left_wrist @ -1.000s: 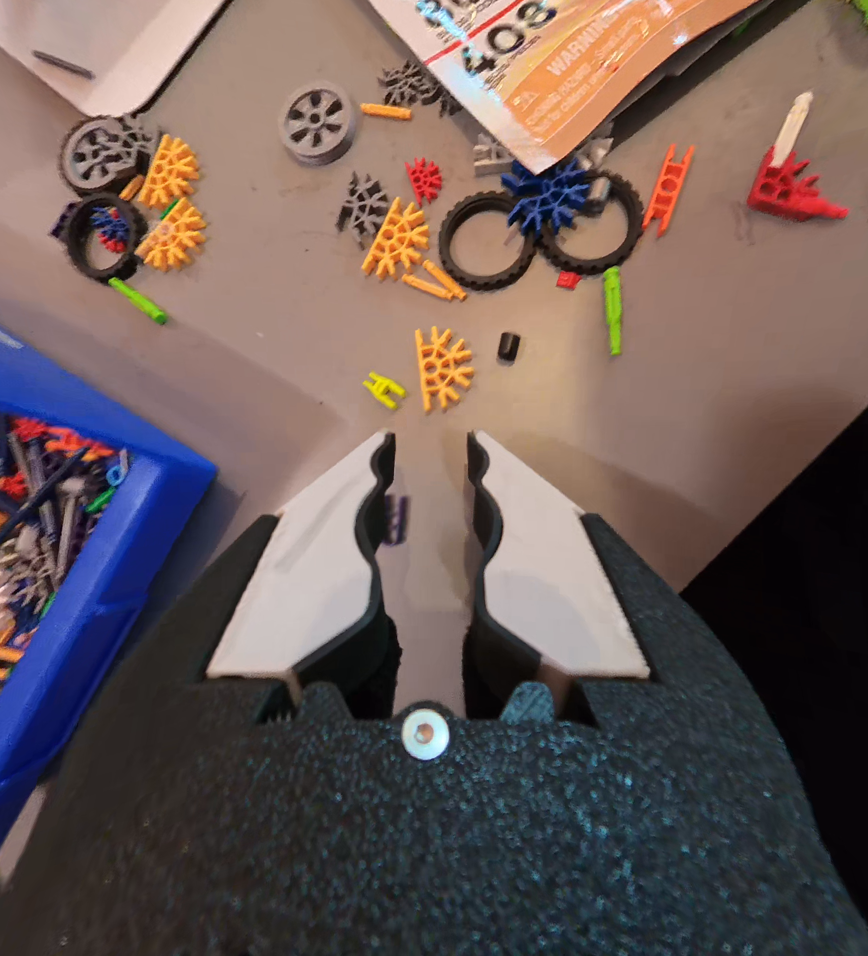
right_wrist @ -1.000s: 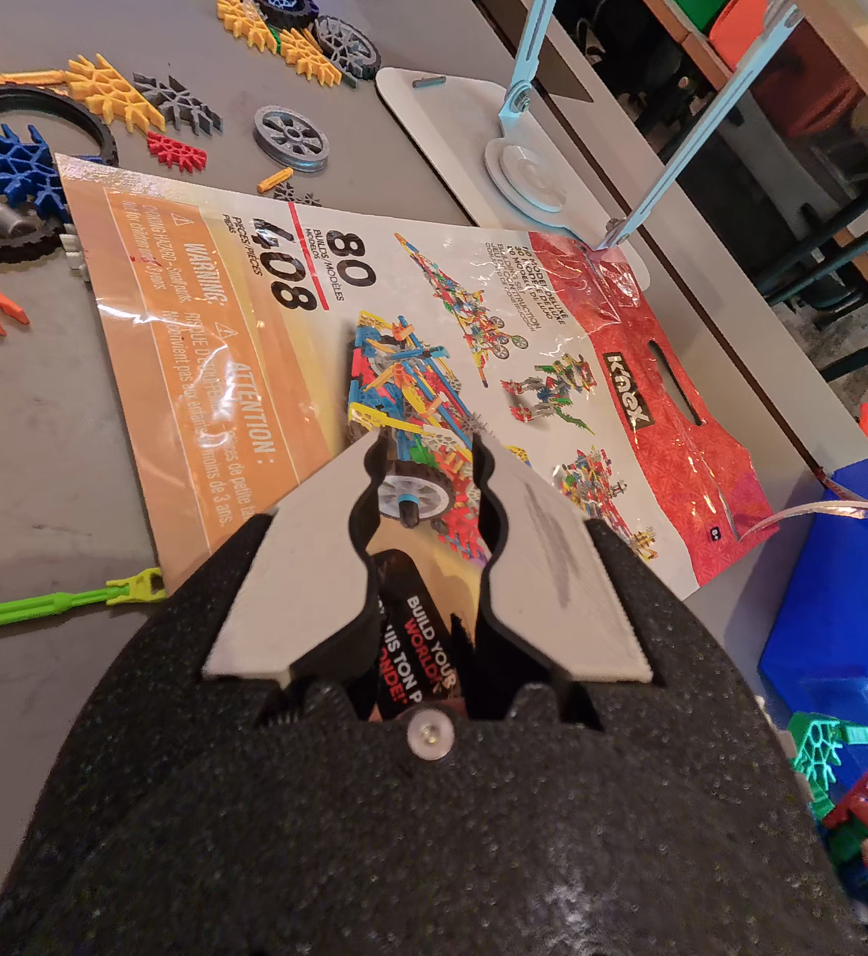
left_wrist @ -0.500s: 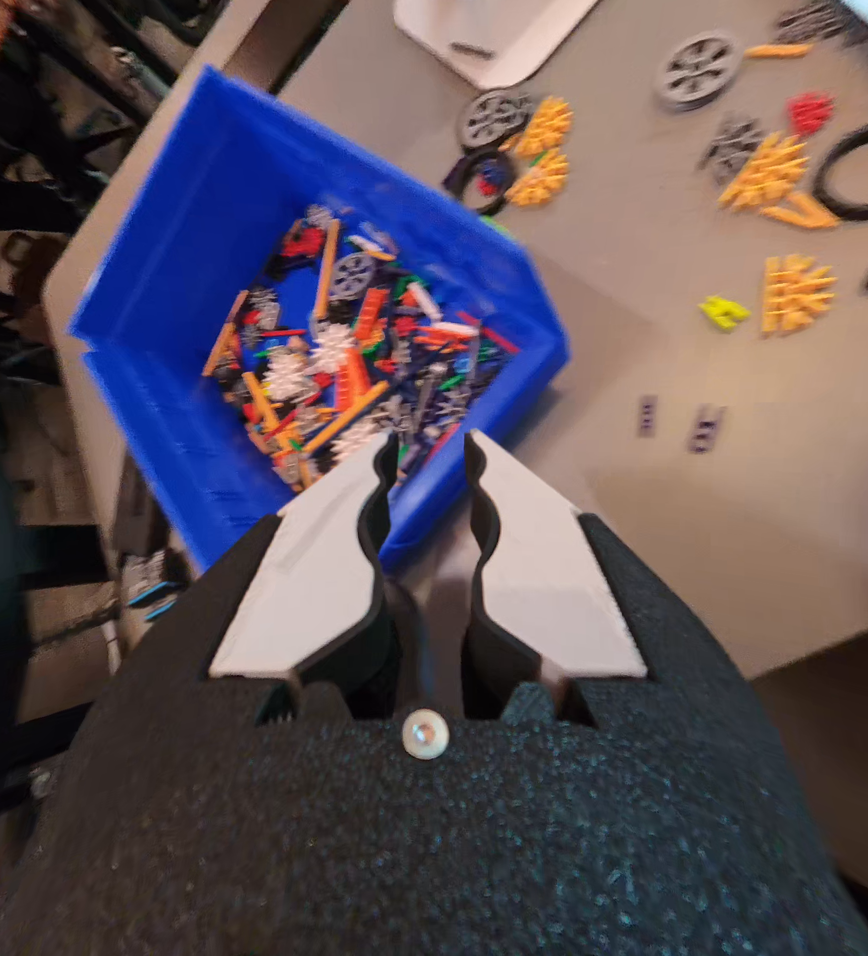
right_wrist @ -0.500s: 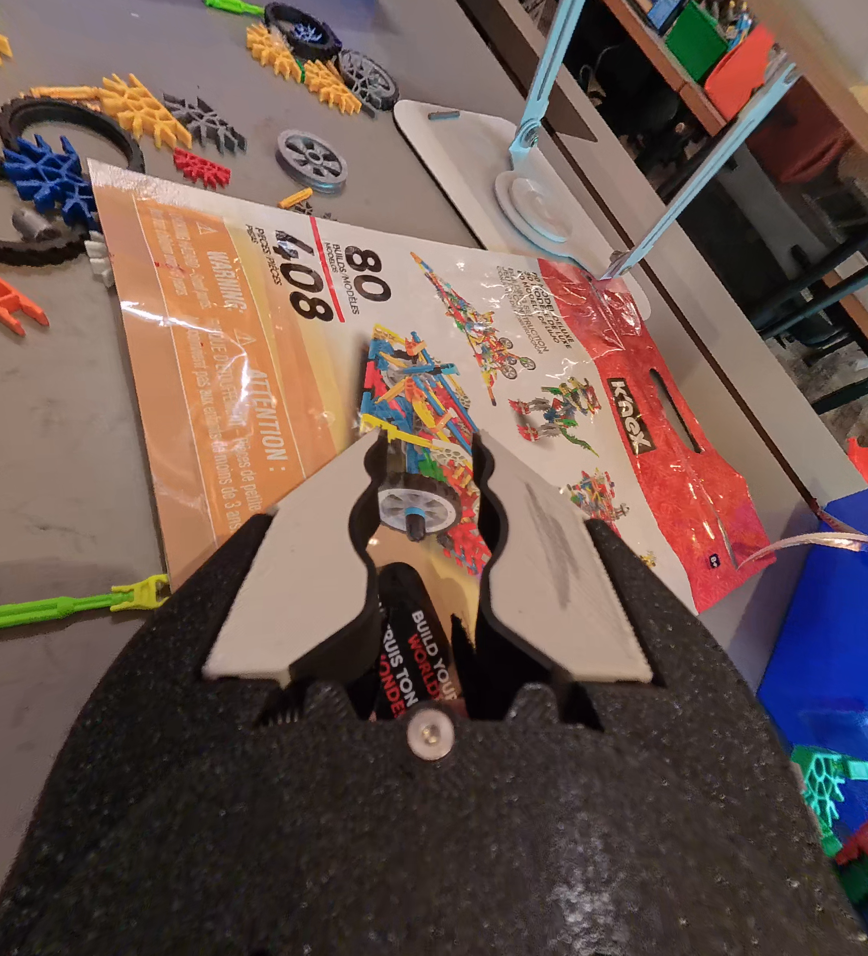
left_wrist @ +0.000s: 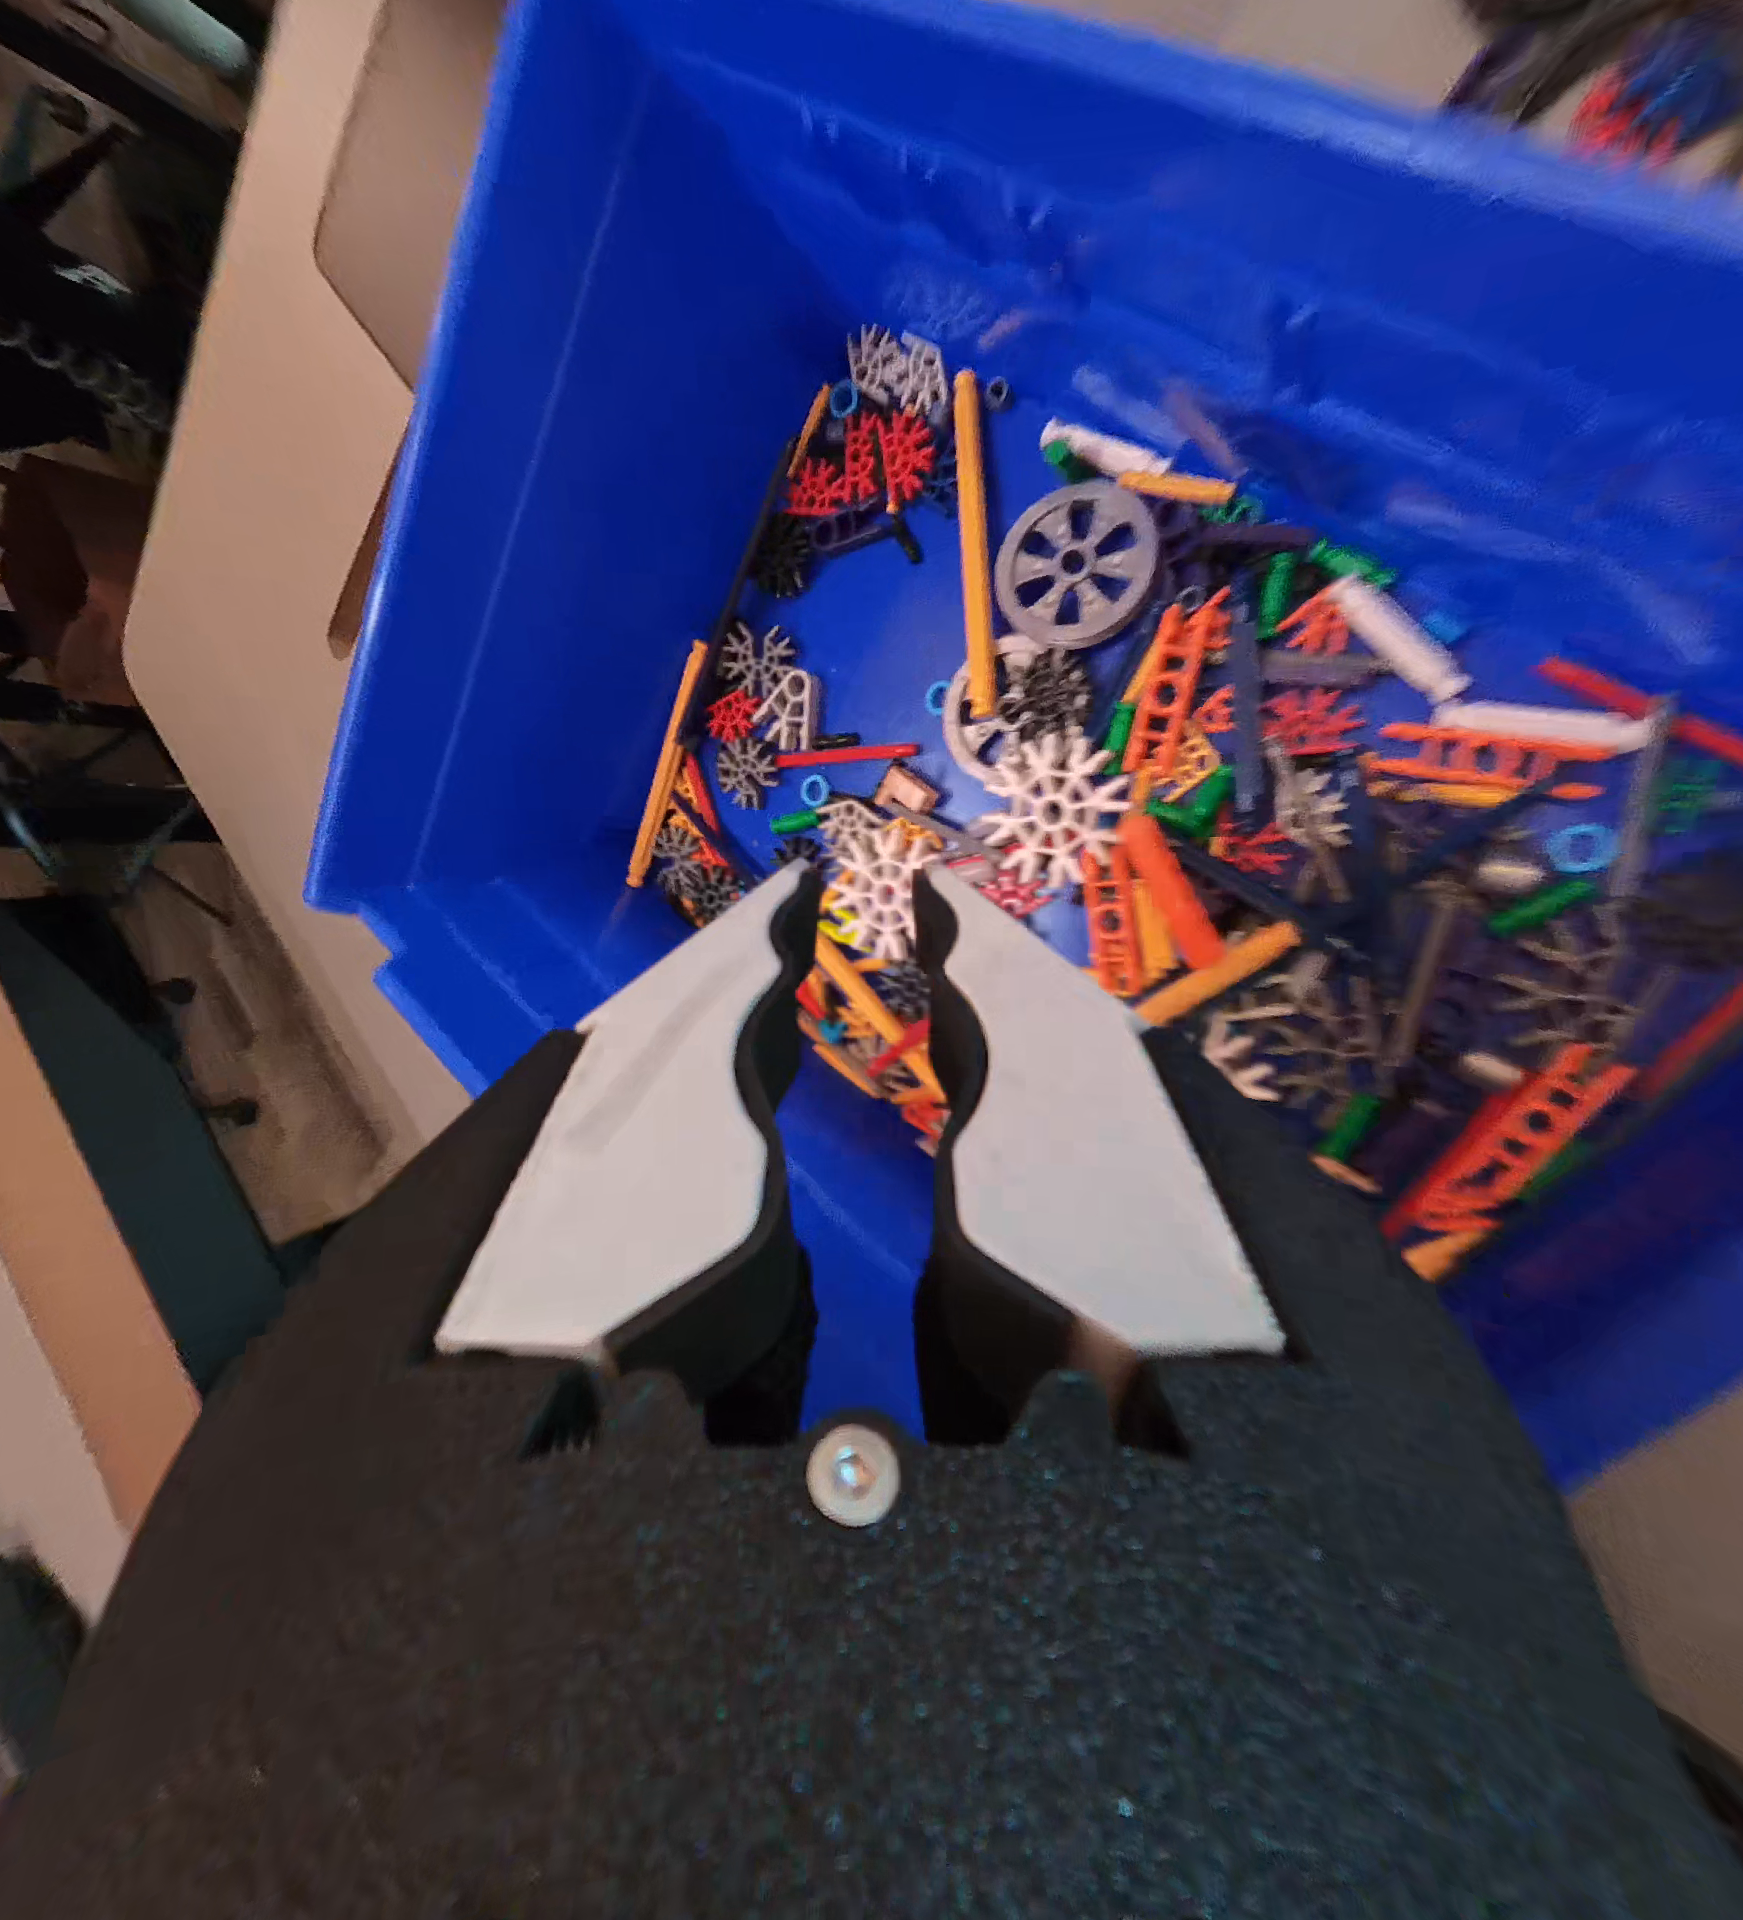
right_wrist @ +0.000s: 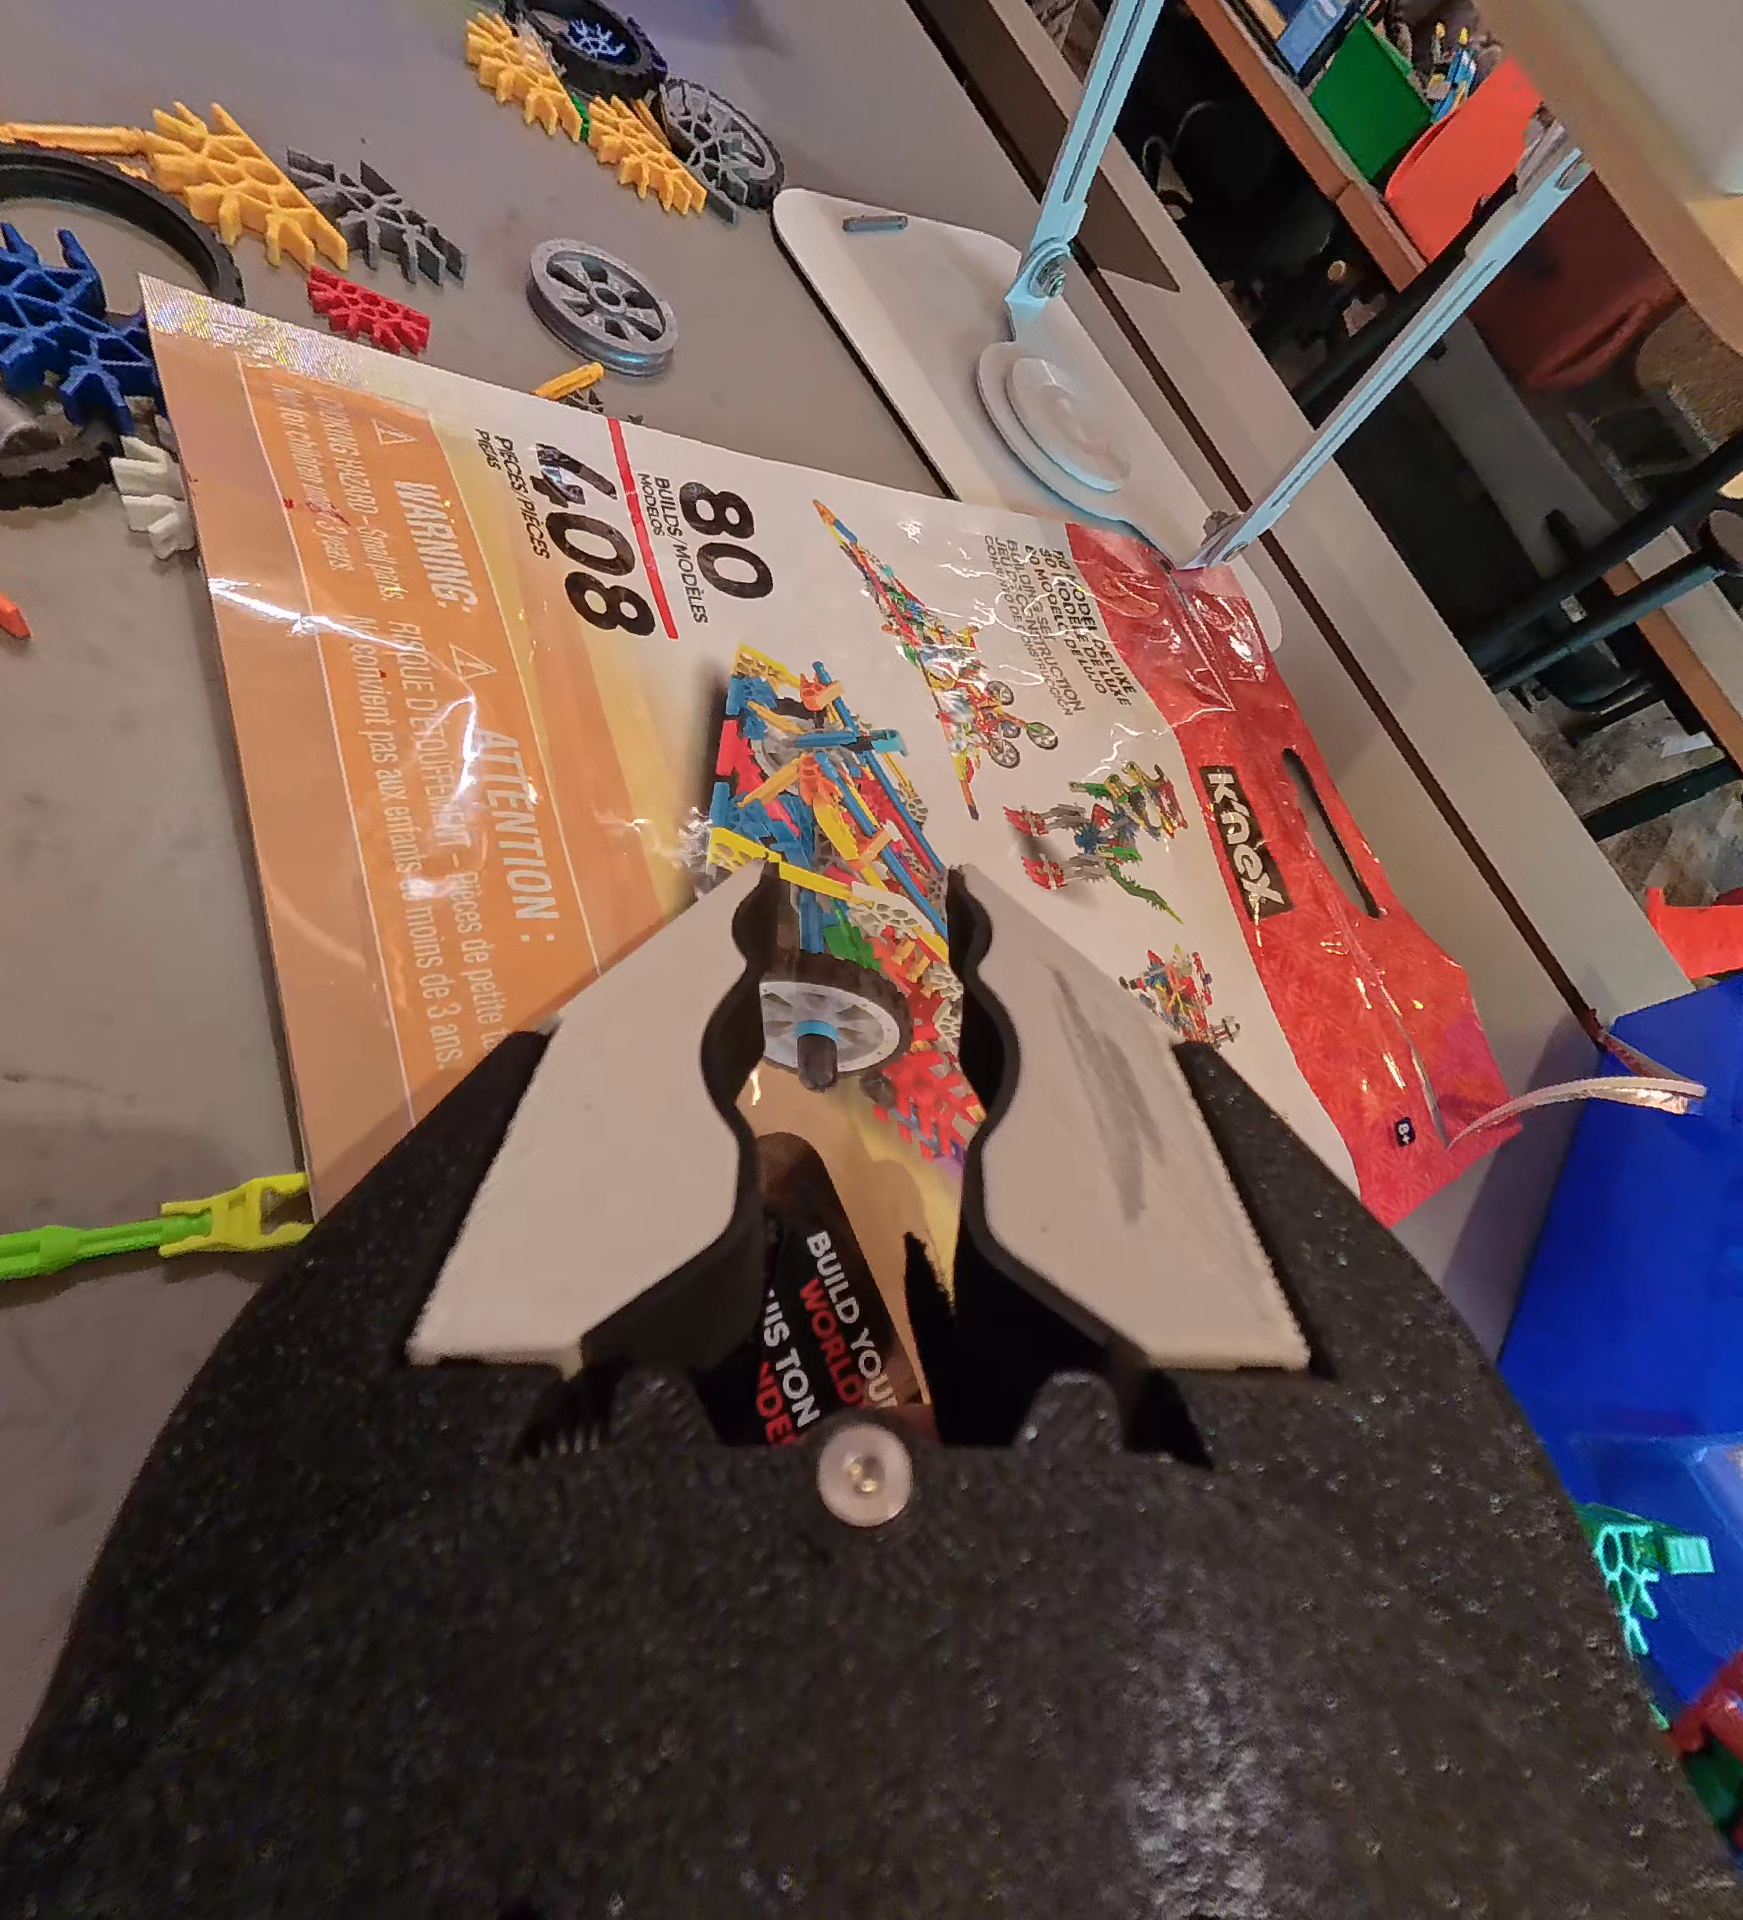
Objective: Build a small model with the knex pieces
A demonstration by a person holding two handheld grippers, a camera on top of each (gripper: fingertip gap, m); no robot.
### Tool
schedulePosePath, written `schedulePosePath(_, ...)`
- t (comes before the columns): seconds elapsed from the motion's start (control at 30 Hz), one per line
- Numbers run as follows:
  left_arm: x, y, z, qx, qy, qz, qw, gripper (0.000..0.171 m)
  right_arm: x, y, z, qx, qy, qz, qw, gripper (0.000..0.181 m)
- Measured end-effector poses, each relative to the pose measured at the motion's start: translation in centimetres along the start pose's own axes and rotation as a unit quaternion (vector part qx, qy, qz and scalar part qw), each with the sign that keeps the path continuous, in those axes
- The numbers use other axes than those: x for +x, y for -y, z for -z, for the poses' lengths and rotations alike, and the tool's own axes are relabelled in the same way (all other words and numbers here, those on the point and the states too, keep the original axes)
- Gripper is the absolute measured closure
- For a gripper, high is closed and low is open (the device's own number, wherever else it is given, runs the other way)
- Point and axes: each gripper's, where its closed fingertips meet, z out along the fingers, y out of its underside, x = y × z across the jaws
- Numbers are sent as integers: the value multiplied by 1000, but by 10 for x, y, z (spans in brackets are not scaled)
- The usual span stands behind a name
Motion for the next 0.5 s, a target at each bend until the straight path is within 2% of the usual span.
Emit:
schedulePosePath(0.1,-27,-10,-32,-63,6,-56,996,159,0,0,1,2,-1,0,1000,150)
schedulePosePath(0.13,-29,-11,-41,-73,-11,-72,995,159,0,0,1,1,-1,1,1000,150)
schedulePosePath(0.4,-22,-29,-87,-157,-108,-173,966,163,1,-2,1,-3,-2,1,1000,150)
schedulePosePath(0.5,-22,-40,-95,-187,-112,-196,956,164,1,-2,1,-4,-2,0,1000,150)
